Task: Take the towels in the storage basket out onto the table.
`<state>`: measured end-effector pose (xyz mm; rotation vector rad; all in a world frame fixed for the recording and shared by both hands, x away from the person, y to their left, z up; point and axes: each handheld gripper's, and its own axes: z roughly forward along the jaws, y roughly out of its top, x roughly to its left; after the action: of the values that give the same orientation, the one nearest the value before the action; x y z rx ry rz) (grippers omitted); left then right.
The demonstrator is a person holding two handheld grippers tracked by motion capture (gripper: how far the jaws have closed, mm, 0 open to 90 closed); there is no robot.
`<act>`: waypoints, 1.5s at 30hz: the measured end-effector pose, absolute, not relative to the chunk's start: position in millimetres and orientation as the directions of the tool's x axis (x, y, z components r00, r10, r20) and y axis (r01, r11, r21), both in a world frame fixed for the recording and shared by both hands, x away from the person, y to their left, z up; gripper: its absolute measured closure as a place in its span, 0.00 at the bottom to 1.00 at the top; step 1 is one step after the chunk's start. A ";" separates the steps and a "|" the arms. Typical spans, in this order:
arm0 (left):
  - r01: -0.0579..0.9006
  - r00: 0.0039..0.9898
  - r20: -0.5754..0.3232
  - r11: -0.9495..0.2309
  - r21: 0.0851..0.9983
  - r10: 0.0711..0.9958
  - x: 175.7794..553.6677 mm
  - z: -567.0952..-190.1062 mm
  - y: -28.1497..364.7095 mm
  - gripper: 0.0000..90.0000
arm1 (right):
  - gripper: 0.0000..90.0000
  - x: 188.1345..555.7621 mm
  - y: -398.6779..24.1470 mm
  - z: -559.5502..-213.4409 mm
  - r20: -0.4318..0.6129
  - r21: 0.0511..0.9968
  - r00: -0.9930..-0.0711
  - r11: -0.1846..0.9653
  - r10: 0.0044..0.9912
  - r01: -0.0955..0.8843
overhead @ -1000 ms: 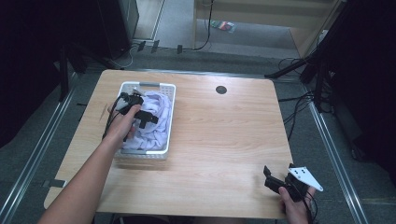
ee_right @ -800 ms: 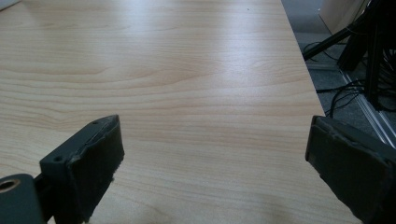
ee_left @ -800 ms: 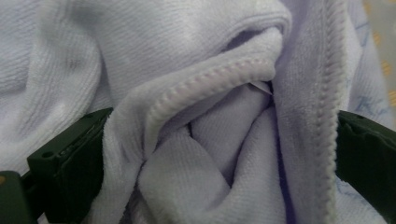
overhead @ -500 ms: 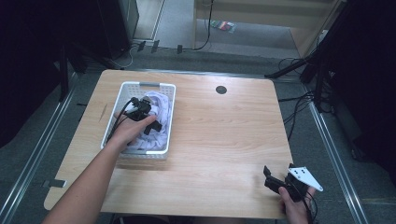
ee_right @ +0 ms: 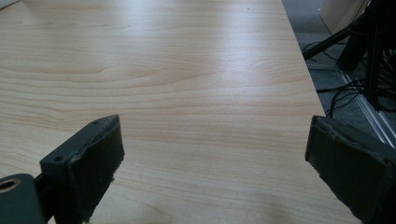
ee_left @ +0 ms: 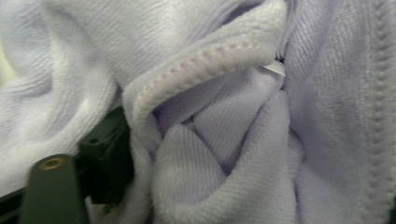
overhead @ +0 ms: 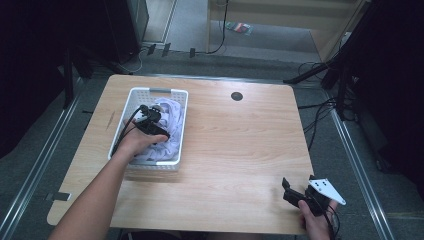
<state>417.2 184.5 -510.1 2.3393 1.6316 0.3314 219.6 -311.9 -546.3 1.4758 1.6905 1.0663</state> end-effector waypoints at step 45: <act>0.826 0.310 -0.012 -0.263 0.499 0.951 409.4 -418.2 216.5 0.70 | 0.05 220.0 -311.9 -546.3 0.038 0.884 -0.156 0.039 0.987 0.465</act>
<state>409.4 216.5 -418.2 2.1685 1.5795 0.4080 220.0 -311.9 -546.3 1.4785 1.6907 1.0587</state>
